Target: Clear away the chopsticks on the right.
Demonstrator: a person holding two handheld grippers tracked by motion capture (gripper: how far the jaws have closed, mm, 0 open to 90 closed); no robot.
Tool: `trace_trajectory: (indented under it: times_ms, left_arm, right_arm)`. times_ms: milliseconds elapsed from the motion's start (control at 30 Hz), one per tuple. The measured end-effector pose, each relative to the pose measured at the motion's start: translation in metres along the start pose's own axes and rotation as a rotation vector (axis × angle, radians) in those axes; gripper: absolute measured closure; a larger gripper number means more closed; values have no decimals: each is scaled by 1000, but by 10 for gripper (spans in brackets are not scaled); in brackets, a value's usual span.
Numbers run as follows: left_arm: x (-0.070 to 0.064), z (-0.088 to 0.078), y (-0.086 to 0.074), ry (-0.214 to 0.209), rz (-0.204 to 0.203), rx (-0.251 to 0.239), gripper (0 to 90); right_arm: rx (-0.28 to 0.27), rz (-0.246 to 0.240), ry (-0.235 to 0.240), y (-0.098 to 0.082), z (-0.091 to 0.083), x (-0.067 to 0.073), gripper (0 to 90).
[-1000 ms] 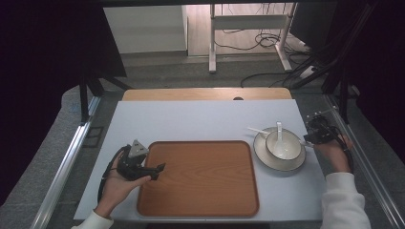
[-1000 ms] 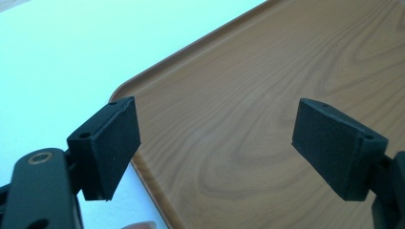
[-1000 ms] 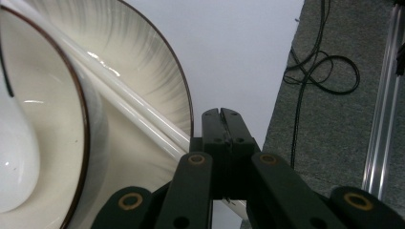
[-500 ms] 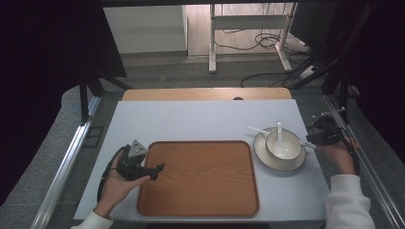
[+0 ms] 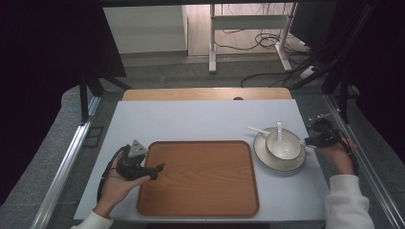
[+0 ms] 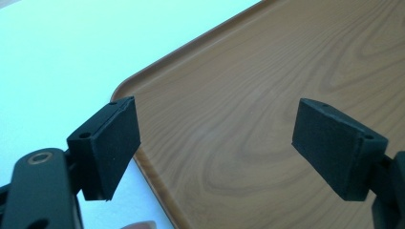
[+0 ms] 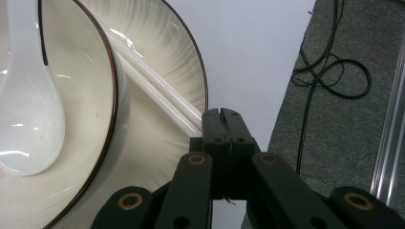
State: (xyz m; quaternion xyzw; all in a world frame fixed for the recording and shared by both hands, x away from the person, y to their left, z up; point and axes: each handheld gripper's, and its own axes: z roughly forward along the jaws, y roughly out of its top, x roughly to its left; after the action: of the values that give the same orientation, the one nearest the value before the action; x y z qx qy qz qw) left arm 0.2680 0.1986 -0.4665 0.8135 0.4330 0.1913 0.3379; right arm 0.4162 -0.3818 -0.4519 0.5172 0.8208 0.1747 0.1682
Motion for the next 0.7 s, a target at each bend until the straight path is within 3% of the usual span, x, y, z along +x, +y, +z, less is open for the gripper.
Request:
trace_trajectory:
  times_ms: [700]
  left_arm:
    - [-1, 0, 0, -1, 4, 4, 164]
  right_arm:
    - [4, -4, -2, -4, 4, -5, 892]
